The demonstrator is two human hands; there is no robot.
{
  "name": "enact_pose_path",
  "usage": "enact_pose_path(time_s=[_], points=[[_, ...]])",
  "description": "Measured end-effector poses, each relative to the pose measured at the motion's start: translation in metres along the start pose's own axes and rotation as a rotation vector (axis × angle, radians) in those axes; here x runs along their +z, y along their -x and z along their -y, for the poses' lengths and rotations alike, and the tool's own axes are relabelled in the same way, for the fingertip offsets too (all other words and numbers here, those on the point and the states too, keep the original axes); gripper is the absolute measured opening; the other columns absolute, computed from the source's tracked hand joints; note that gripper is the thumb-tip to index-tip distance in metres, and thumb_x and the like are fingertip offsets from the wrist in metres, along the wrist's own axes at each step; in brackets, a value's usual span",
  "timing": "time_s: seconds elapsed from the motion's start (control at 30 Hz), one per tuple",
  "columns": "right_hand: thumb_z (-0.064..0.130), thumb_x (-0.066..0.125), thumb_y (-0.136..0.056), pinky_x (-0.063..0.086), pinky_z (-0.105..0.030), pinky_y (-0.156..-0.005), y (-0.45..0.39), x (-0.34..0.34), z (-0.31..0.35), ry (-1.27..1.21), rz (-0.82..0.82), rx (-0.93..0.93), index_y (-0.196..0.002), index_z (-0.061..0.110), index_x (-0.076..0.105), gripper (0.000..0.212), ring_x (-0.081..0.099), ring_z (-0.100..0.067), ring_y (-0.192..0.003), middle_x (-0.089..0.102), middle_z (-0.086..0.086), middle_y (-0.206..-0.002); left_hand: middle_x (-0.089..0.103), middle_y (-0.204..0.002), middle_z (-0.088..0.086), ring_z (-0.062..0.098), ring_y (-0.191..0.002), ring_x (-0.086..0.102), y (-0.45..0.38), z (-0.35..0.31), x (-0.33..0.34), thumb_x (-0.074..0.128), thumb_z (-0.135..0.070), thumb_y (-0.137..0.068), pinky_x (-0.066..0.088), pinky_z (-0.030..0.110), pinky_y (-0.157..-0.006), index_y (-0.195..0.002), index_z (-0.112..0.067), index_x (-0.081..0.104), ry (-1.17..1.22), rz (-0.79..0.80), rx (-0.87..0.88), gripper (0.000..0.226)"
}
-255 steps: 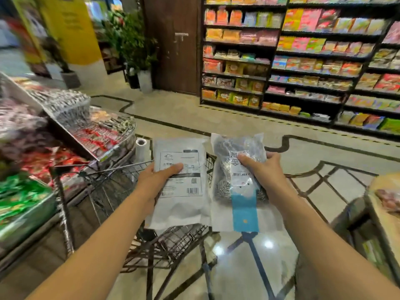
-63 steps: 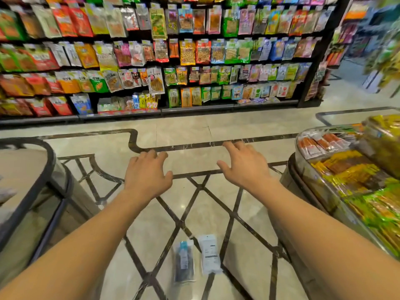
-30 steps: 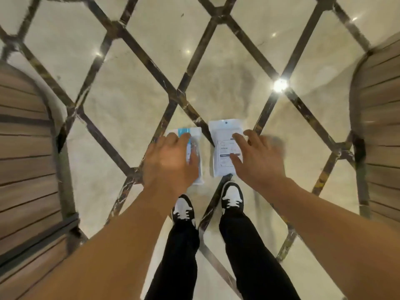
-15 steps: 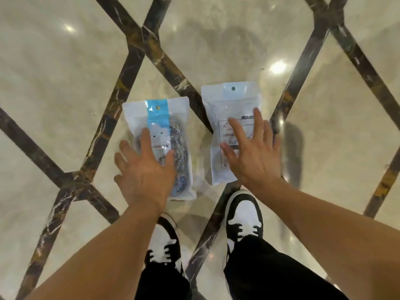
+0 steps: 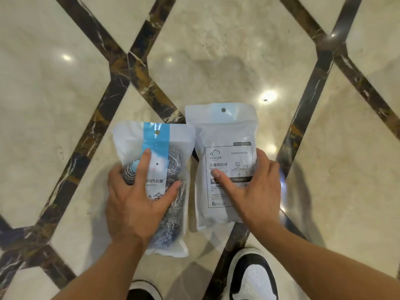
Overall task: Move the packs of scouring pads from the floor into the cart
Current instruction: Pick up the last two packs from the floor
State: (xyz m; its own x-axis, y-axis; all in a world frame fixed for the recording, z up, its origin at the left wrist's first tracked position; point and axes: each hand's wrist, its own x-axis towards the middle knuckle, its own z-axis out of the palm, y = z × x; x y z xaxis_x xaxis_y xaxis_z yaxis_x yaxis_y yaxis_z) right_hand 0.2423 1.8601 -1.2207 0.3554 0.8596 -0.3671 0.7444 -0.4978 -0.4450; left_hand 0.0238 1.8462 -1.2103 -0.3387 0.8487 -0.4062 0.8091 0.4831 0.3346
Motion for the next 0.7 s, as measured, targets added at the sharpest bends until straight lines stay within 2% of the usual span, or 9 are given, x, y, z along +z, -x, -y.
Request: enact_pose_path(time_s=[0.13,0.2,0.27,0.33,0.4,0.43,0.5,0.6,0.7], points=[[0.097,0.050,-0.064,0.050,-0.047,-0.098,-0.013,0.007,0.009,-0.034,-0.059,-0.038,-0.143,0.027,0.042,0.105,0.051,-0.019,-0.113,0.049,0.002,-0.120,0.032,-0.142,0.013,0.038,-0.121,0.050,-0.019,-0.012,0.003,0.039,-0.086,-0.076,0.052,0.052,-0.092,-0.154,-0.050,0.025,0.000,-0.052,0.006,0.087],[0.095,0.051,-0.068,0.050,-0.045,-0.099,-0.024,0.006,0.021,-0.129,-0.090,-0.007,-0.143,0.026,0.043,0.102,0.052,-0.020,-0.114,0.049,0.003,-0.120,0.038,-0.137,0.015,0.037,-0.111,0.056,-0.033,-0.019,0.003,0.039,-0.075,-0.092,0.054,0.050,-0.085,-0.153,-0.043,0.037,0.083,-0.139,0.064,0.070],[0.092,0.055,-0.067,0.048,-0.047,-0.103,-0.038,0.006,0.031,-0.172,-0.104,0.064,-0.146,0.021,0.043,0.107,0.052,-0.025,-0.122,0.052,-0.002,-0.128,0.037,-0.138,0.011,0.035,-0.113,0.056,-0.049,-0.028,-0.002,0.043,-0.066,-0.095,0.054,0.049,-0.084,-0.153,-0.043,0.034,0.112,-0.154,0.093,0.063],[0.093,0.061,-0.063,0.051,-0.047,-0.099,-0.052,0.007,0.038,-0.156,-0.099,0.097,-0.139,0.019,0.051,0.106,0.055,-0.027,-0.120,0.057,-0.003,-0.125,0.034,-0.144,0.007,0.031,-0.121,0.054,-0.065,-0.038,-0.009,0.056,-0.061,-0.091,0.052,0.049,-0.088,-0.156,-0.040,0.025,0.168,-0.158,0.071,0.074],[0.096,0.063,-0.054,0.057,-0.048,-0.089,-0.065,0.002,0.048,-0.151,-0.069,0.120,-0.125,0.020,0.057,0.104,0.061,-0.027,-0.109,0.060,-0.002,-0.115,0.033,-0.151,0.008,0.029,-0.130,0.048,-0.078,-0.050,-0.019,0.076,-0.054,-0.083,0.047,0.046,-0.100,-0.158,-0.028,0.024,0.329,-0.206,-0.040,0.094],[0.095,0.065,-0.053,0.058,-0.048,-0.085,-0.070,-0.002,0.055,-0.153,-0.047,0.132,-0.120,0.020,0.057,0.101,0.063,-0.028,-0.104,0.060,-0.003,-0.112,0.037,-0.151,0.010,0.028,-0.131,0.047,-0.086,-0.052,-0.021,0.083,-0.054,-0.076,0.044,0.043,-0.103,-0.156,-0.020,0.030,0.409,-0.228,-0.105,0.102],[0.086,0.073,-0.060,0.058,-0.051,-0.082,-0.079,-0.010,0.068,-0.154,-0.017,0.126,-0.118,0.019,0.051,0.092,0.065,-0.032,-0.098,0.058,-0.006,-0.113,0.058,-0.133,0.011,0.029,-0.122,0.056,-0.100,-0.052,-0.027,0.087,-0.065,-0.062,0.048,0.041,-0.100,-0.138,-0.010,0.055,0.457,-0.221,-0.208,0.099],[0.084,0.070,-0.066,0.057,-0.054,-0.082,-0.085,-0.017,0.078,-0.119,-0.012,0.076,-0.114,0.023,0.044,0.082,0.066,-0.035,-0.095,0.060,-0.005,-0.110,0.073,-0.103,0.005,0.027,-0.098,0.069,-0.113,-0.049,-0.039,0.087,-0.074,-0.049,0.057,0.037,-0.083,-0.107,-0.013,0.071,0.490,-0.066,-0.273,0.086],[0.083,0.068,-0.071,0.058,-0.052,-0.080,-0.091,-0.021,0.082,-0.128,0.017,0.075,-0.108,0.025,0.042,0.073,0.067,-0.031,-0.088,0.064,0.002,-0.095,0.072,-0.103,-0.003,0.023,-0.097,0.070,-0.122,-0.044,-0.049,0.094,-0.064,-0.037,0.059,0.044,-0.087,-0.108,-0.026,0.062,0.537,0.056,-0.217,0.086]])
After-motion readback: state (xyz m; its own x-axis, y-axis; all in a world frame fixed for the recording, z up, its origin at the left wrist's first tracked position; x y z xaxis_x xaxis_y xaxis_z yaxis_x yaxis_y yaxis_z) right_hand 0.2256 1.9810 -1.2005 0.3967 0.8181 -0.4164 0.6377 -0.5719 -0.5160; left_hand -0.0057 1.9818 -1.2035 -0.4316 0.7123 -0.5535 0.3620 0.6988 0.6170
